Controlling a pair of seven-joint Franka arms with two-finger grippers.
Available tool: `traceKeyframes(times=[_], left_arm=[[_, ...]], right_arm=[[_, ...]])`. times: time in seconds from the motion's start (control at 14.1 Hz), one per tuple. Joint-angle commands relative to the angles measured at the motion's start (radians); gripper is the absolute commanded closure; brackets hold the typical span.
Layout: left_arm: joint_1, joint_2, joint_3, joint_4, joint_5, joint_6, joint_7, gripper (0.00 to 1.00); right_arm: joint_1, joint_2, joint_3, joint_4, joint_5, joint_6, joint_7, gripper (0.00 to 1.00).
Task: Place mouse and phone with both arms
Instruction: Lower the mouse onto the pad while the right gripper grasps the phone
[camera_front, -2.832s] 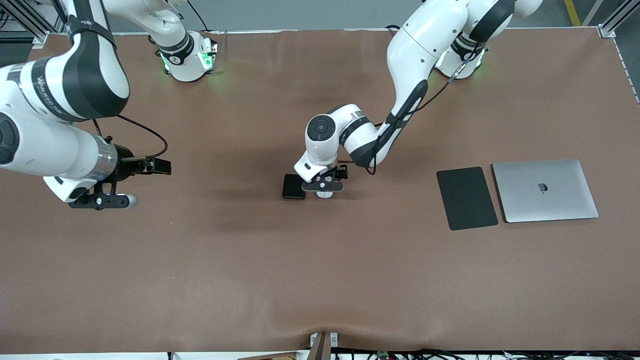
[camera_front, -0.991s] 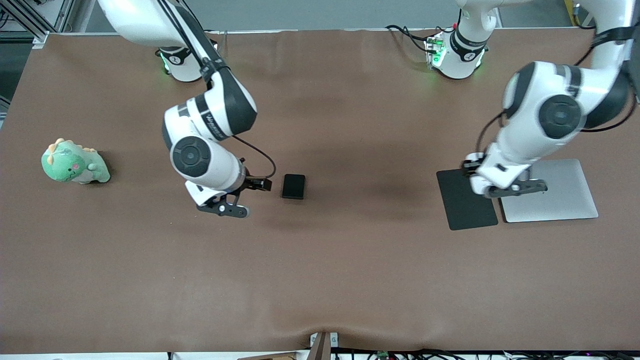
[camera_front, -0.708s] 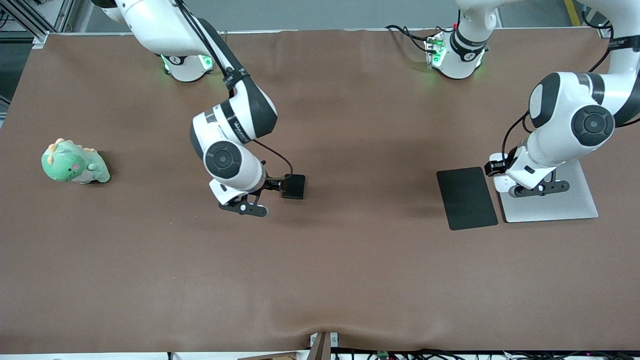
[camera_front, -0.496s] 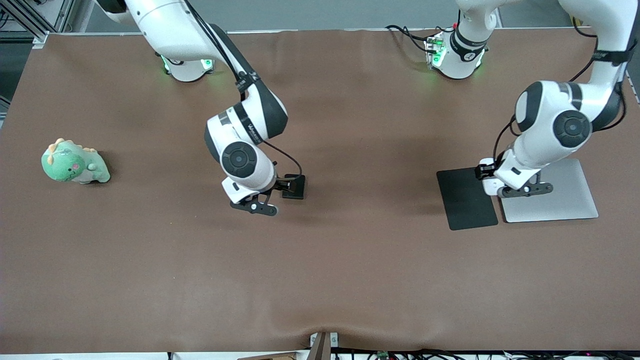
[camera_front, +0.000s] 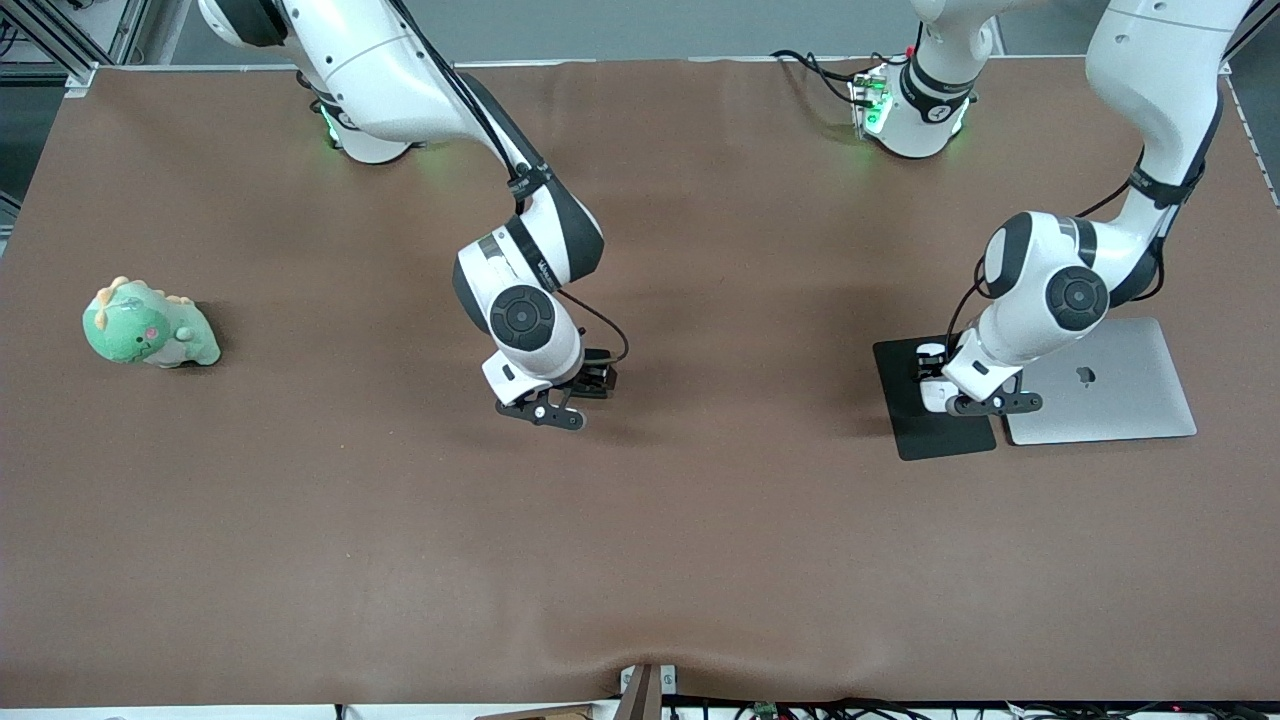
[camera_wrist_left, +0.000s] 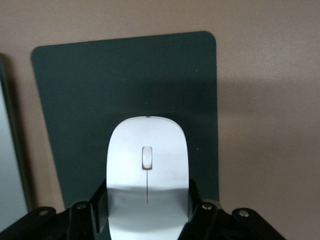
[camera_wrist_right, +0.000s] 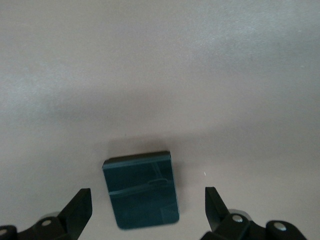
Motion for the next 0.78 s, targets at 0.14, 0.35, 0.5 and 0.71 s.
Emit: traceKeyframes(times=[0.14, 0.35, 0.5, 0.71], left_arm=[[0.013, 0.067, 0.004, 0.064, 0.093, 0.015, 0.004, 0.90], [0.015, 0.103, 0.007, 0.099, 0.101, 0.015, 0.003, 0.71], [0.010, 0.132, 0.009, 0.130, 0.104, 0.015, 0.006, 0.38], [0.013, 0.130, 0.007, 0.165, 0.113, 0.006, 0.003, 0.00]], right_arm=[[0.012, 0.011, 0.015, -0.051, 0.010, 0.090, 0.017, 0.00], [0.020, 0.022, 0.021, -0.074, 0.011, 0.116, 0.018, 0.00], [0.030, 0.022, 0.023, -0.101, 0.011, 0.155, 0.018, 0.00], [0.043, 0.026, 0.032, -0.104, 0.013, 0.166, 0.063, 0.00]])
